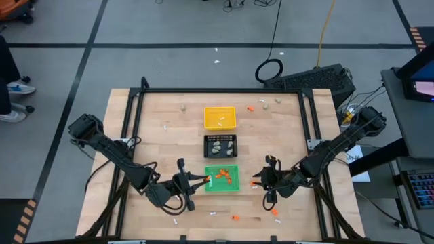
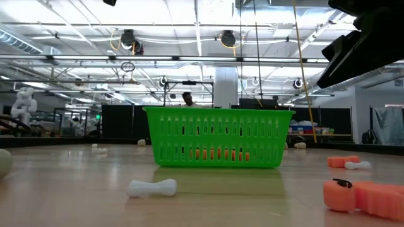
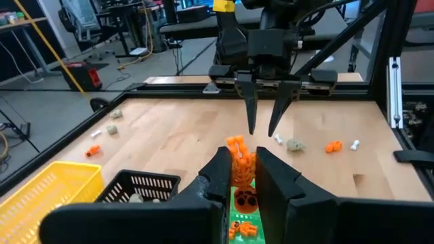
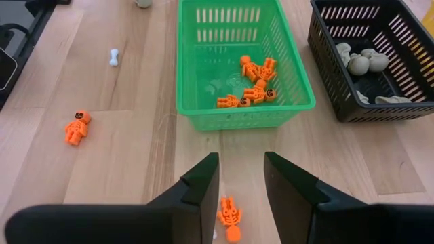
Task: Sort Halloween decoration
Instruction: Put the orange skeleton toy into the green basket
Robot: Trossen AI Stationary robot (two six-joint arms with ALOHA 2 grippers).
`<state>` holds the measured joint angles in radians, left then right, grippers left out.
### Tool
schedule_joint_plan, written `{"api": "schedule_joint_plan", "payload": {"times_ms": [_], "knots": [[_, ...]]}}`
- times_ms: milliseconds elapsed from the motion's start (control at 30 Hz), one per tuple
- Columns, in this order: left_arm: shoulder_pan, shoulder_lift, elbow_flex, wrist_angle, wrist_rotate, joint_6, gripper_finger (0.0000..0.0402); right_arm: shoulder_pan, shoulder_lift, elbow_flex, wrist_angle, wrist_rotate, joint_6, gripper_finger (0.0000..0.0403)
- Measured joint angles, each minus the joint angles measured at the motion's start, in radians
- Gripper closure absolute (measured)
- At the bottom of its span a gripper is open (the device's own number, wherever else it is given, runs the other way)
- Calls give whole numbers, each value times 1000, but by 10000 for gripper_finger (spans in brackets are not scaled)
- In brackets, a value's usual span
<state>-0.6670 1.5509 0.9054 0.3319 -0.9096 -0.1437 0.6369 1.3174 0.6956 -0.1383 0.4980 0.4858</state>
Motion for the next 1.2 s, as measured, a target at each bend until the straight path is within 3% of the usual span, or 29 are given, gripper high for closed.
{"api": "schedule_joint_plan", "payload": {"times_ms": [200, 633, 833, 1200], "knots": [[0, 0, 0, -1, 0, 186, 360, 0, 0, 0, 0, 0, 0, 300], [0, 0, 0, -2, 24, 831, 360, 0, 0, 0, 0, 0, 0, 300], [0, 0, 0, -1, 24, 1044, 360, 0, 0, 0, 0, 0, 0, 300], [0, 0, 0, -1, 24, 1092, 360, 0, 0, 0, 0, 0, -2, 300]]}}
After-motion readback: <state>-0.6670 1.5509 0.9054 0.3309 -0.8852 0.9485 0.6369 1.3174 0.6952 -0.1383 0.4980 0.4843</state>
